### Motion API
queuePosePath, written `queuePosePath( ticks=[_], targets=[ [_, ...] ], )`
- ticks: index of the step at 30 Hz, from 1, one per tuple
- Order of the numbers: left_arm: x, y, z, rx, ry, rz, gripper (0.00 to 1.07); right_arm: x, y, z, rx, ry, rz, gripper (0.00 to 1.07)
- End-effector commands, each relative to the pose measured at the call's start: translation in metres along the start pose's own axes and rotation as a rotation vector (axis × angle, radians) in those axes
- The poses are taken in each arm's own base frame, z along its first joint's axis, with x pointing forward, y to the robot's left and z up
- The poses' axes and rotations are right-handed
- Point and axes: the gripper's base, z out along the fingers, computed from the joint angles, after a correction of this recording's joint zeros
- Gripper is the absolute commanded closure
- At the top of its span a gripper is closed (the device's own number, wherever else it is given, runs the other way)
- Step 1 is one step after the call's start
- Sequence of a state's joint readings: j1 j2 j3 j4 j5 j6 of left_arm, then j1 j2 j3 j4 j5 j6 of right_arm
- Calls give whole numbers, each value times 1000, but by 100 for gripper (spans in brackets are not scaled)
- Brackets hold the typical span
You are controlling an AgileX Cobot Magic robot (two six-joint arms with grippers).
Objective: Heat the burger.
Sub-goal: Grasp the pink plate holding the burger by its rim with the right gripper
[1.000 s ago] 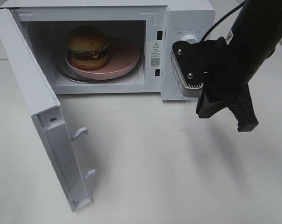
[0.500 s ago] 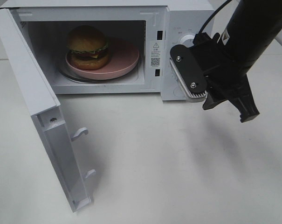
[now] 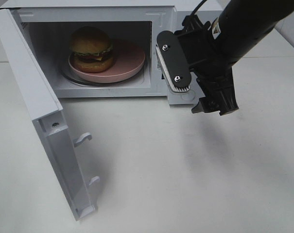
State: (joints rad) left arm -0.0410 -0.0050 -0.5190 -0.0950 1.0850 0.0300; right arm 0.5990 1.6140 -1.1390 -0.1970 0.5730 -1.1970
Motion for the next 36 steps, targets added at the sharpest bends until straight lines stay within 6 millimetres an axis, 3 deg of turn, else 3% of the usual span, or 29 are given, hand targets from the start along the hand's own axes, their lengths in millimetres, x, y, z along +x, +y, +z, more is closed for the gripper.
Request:
queuePosePath(
  ticks=[1,6,15,18,23,26,28,36],
  targets=[
    [0,0,0,1,-18,-5,6,-6,-8,2,29,-4,-16,11],
    [0,0,0,1,-18,-5,6,-24,-23,11,51,-27,-44,12],
    [0,0,0,1,-18,-5,6,-55,-49,45,80,-66,-61,14],
    [0,0,0,1,-18,-5,6,-57,-52,49,81,-66,-61,14],
    [0,0,0,1,-18,-5,6,-66,-66,74,88,-73,-30,15],
    [0,0,0,1,-18,-5,6,-67,-67,78,85,-72,-29,16],
    [0,0,0,1,-18,-5,6,-71,-72,93,82,-72,-29,16],
    [0,0,0,1,-18,-5,6,-76,-79,114,79,-72,4,18]
  ],
)
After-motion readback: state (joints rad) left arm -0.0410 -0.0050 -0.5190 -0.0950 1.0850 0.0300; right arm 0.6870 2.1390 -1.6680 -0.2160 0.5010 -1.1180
